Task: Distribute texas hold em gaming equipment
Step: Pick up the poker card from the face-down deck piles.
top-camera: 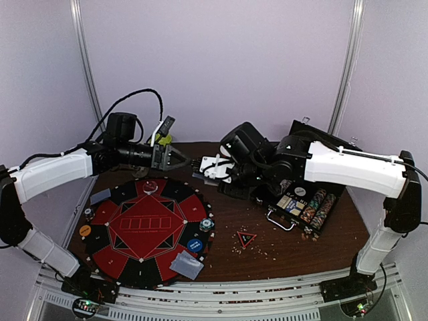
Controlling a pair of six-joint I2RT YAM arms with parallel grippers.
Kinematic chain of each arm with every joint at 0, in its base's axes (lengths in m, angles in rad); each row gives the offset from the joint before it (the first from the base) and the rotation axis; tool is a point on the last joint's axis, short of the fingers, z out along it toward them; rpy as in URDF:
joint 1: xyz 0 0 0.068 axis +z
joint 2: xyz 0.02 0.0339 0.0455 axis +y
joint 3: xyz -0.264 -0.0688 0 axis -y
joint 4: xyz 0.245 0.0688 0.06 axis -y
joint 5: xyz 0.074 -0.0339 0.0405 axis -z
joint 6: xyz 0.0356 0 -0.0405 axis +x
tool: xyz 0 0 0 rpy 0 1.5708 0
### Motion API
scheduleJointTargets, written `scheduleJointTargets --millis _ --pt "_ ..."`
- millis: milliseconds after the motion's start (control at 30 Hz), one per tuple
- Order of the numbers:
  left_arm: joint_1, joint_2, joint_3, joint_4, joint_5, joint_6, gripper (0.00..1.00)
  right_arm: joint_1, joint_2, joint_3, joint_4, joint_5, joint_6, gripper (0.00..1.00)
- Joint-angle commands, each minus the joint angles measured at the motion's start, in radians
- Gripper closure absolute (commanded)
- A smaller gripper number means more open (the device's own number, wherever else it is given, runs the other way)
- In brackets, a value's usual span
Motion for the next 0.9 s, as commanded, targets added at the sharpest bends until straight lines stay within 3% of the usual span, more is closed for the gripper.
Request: scheduleJointTargets --millis 0,167,300,433,567,667,867 --pt "-0.009 0.018 0.028 0.09 0.067 -0.029 0.27 0.006 0.008 0.027 -0.007 -0.003 -0.006 0.53" --pt "-0.039 0.046 0.043 0.078 0.071 -0.025 0.26 0.005 0.011 0.029 -0.006 -0.002 -0.008 0.53" --pt "-0.043 0.064 0.05 0.073 0.061 -0.026 0.33 0.006 0.015 0.03 -0.007 -0.004 -0.009 0.53" --pt "-0.05 0.069 0.058 0.079 0.076 -0.023 0.44 0.006 0.015 0.03 -0.009 -0.003 -0.006 0.53" --pt "-0.05 0.064 0.052 0.074 0.09 -0.015 0.64 0.006 0.012 0.026 -0.007 0.002 -0.008 0.53" --pt "-0.051 0.06 0.049 0.076 0.117 -0.014 0.74 0.005 0.012 0.023 -0.007 0.006 -0.008 0.53" --pt "-0.051 0.07 0.052 0.059 0.141 -0.016 0.67 0.006 0.011 0.023 -0.004 0.008 -0.009 0.53"
